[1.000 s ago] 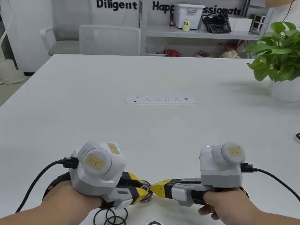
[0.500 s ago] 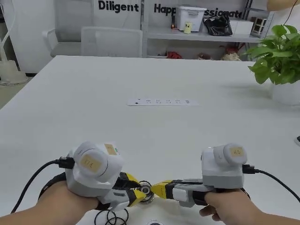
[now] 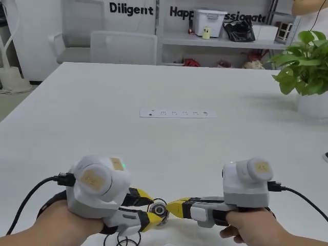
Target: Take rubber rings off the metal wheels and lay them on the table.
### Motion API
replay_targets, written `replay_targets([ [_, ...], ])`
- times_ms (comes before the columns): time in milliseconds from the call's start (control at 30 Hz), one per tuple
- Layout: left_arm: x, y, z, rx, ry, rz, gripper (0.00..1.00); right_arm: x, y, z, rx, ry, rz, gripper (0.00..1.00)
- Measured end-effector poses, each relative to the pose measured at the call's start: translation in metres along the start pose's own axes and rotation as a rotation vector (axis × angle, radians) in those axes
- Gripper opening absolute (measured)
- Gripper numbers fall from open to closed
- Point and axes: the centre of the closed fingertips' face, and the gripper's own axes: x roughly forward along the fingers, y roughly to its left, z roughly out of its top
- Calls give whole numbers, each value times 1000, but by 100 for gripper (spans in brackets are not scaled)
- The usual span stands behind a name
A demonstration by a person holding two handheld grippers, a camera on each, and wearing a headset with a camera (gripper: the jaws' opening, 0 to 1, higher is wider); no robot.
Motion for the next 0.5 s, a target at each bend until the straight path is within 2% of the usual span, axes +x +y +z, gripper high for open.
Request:
replay_targets([
  [500, -18, -4, 3, -10, -16, 1, 34, -3, 6, 6, -14, -8, 17, 0],
])
